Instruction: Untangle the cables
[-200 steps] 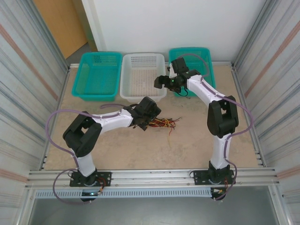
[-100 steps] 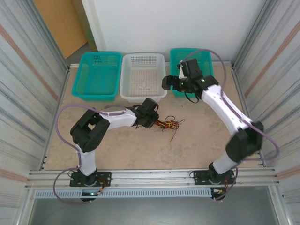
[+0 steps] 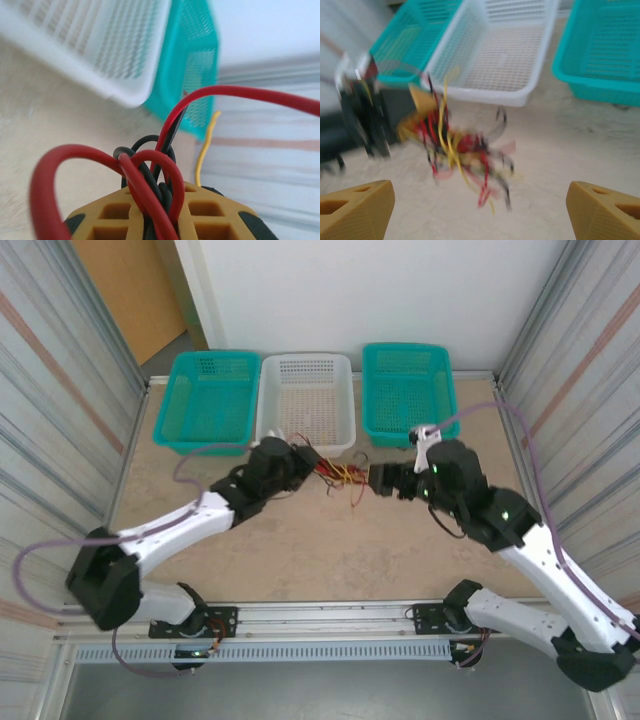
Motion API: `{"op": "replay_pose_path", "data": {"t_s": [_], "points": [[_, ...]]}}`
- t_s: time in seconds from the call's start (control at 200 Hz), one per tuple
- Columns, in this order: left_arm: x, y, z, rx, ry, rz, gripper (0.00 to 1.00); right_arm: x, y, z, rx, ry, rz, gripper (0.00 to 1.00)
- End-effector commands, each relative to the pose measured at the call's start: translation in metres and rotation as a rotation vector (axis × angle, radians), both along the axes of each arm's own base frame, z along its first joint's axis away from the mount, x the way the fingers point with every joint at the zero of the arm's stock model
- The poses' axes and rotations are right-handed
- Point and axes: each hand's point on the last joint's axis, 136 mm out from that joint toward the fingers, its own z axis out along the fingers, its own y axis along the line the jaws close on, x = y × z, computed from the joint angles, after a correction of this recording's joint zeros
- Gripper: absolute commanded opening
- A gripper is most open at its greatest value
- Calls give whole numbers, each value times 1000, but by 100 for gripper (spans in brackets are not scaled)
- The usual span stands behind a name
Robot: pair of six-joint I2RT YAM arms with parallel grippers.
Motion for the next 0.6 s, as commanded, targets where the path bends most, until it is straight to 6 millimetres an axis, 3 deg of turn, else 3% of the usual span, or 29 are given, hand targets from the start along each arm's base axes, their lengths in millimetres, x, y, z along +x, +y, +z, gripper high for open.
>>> {"op": "replay_pose_path", "data": {"t_s": [0.0,0.145,0.291,0.466,0.591], "points": [[-3,50,50,20,-49,170,0,-15,24,-3,41,-96,92,85],[-12,76,72,-113,-14,281,0,-26,61,-23,79,-164,164,84],[-17,78,85,-217,6,299,0,-15,85,-35,101,-234,175,84],[-21,75,104,-274,-3,279,0,14,91,-41,159,-206,211,80],[-23,79,111,-291,-8,287,0,28,90,-29,293,-160,239,78]]}}
